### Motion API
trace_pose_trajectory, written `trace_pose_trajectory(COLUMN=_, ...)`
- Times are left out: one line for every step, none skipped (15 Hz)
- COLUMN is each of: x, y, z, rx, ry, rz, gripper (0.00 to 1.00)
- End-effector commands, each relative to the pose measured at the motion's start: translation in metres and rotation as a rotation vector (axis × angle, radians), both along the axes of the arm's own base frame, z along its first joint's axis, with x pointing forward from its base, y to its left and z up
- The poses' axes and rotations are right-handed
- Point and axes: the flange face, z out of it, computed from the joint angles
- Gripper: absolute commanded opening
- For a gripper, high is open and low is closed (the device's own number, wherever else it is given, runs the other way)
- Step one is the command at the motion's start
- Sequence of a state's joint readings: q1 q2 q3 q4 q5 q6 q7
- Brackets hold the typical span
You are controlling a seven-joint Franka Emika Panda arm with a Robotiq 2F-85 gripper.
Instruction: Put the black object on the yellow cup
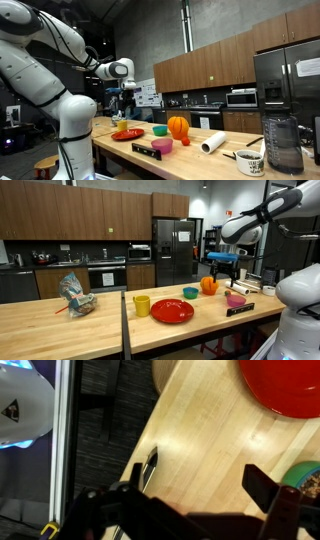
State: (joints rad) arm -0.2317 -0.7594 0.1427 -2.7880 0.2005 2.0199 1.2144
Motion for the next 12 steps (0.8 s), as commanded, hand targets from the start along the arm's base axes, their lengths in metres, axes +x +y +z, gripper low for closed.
trace_pose_trajectory(x=0.011, y=-0.016, z=-0.003, rx=-0.085, ry=-0.038, rz=-0.061, gripper=1.0)
trace_pose_trajectory(x=0.013, y=-0.021, z=-0.006, rx=-0.123, ry=-0.035, rz=-0.06, gripper=1.0)
trace_pose_trajectory(x=0.013, y=-0.025, z=-0.01, rx=-0.152, ry=-0.02, rz=-0.062, gripper=1.0)
trace_pose_trajectory(x=0.013, y=-0.029, z=-0.014, rx=-0.178, ry=0.003, rz=-0.061, gripper=1.0)
trace_pose_trajectory(x=0.011, y=-0.032, z=-0.018, rx=-0.205, ry=0.032, rz=-0.052, gripper=1.0)
trace_pose_trajectory(x=0.01, y=-0.035, z=-0.021, rx=-0.22, ry=0.05, rz=-0.039, gripper=1.0)
trace_pose_trajectory(x=0.01, y=-0.037, z=-0.025, rx=-0.233, ry=0.068, rz=-0.027, gripper=1.0)
trace_pose_trajectory(x=0.011, y=-0.037, z=-0.029, rx=-0.233, ry=0.08, rz=-0.012, gripper=1.0)
trace_pose_trajectory(x=0.012, y=-0.037, z=-0.034, rx=-0.219, ry=0.088, rz=0.005, gripper=1.0)
trace_pose_trajectory(x=0.013, y=-0.037, z=-0.038, rx=-0.207, ry=0.101, rz=0.014, gripper=1.0)
trace_pose_trajectory(x=0.013, y=-0.035, z=-0.042, rx=-0.192, ry=0.115, rz=0.026, gripper=1.0)
trace_pose_trajectory(x=0.013, y=-0.033, z=-0.047, rx=-0.186, ry=0.13, rz=0.037, gripper=1.0)
